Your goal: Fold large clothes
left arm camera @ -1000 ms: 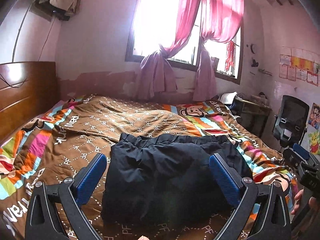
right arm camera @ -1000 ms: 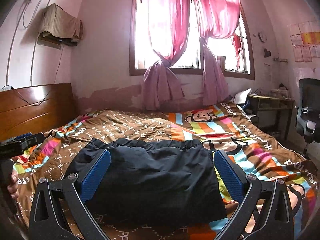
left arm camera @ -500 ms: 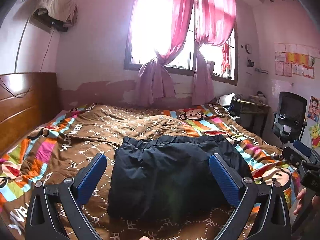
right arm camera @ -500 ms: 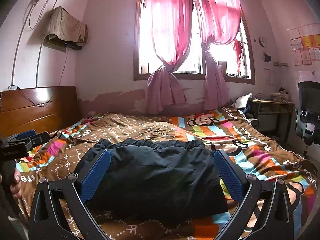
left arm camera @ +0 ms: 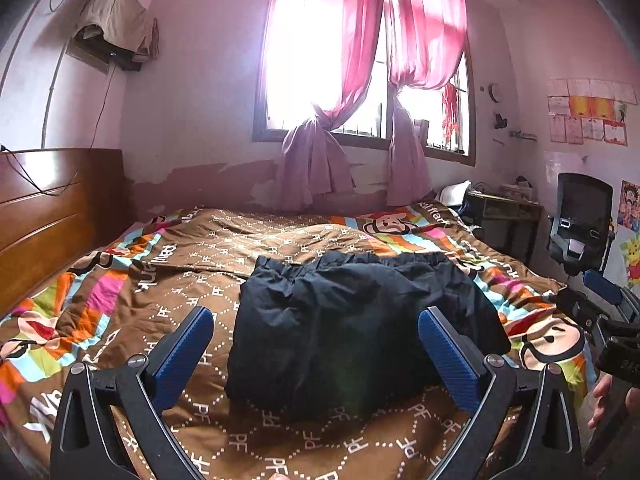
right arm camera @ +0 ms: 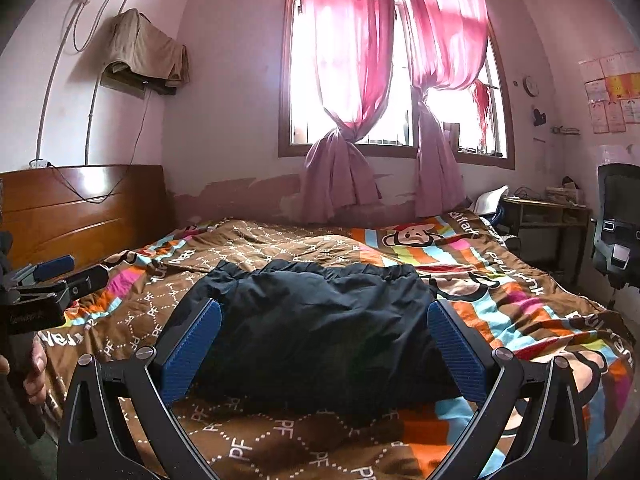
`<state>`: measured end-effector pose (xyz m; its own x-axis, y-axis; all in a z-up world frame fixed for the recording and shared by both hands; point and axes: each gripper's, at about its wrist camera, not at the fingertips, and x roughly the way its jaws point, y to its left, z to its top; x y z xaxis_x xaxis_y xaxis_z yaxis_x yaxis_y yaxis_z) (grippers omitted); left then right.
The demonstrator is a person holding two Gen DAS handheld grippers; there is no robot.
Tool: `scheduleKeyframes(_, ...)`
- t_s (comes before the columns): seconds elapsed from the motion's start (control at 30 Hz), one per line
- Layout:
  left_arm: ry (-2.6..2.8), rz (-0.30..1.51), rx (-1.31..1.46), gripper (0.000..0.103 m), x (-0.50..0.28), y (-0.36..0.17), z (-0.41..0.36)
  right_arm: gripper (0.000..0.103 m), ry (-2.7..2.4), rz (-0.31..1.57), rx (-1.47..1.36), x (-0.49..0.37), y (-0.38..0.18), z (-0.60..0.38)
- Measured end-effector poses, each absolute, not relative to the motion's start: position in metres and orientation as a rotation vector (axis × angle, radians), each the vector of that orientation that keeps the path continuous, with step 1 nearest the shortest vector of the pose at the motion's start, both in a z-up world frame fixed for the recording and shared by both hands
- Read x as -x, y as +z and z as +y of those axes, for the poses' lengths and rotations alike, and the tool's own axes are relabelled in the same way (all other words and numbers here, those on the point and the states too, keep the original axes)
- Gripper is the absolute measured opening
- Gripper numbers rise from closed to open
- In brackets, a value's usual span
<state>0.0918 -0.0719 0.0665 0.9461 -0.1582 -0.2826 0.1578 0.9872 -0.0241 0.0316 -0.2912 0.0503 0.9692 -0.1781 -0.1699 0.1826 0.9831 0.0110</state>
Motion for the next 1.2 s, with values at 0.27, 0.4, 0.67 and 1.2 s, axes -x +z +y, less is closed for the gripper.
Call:
scheduleKeyframes(0.27, -0.161, 0.287, 0.016, 0.103, -0.072, 0.053, -0.068, 0.102, -0.190, 0.162, -0.027, -0.016, 0.039, -0.289)
scheduleKeyframes(0.4, -0.158, 0.287, 0.018, 0.103, -0.065, 0.048, -0.067, 0.102, -0.193, 0.153, -0.023, -0.008, 0.032, -0.287)
scheduleKeyframes(0.67, -0.157, 0.299, -0.005, 0.103, -0.059, 0.034, -0.069, 0.102, -0.201, 0.159, -0.020, 0.002, 0.018, -0.284)
scheduleKeyframes(1.2, -0.134, 0.388, -0.019, 0.103, -0.067, -0.007, -0.063, 0.102, -0.255, 0.242, 0.010, -0.005, -0.010, -0.288)
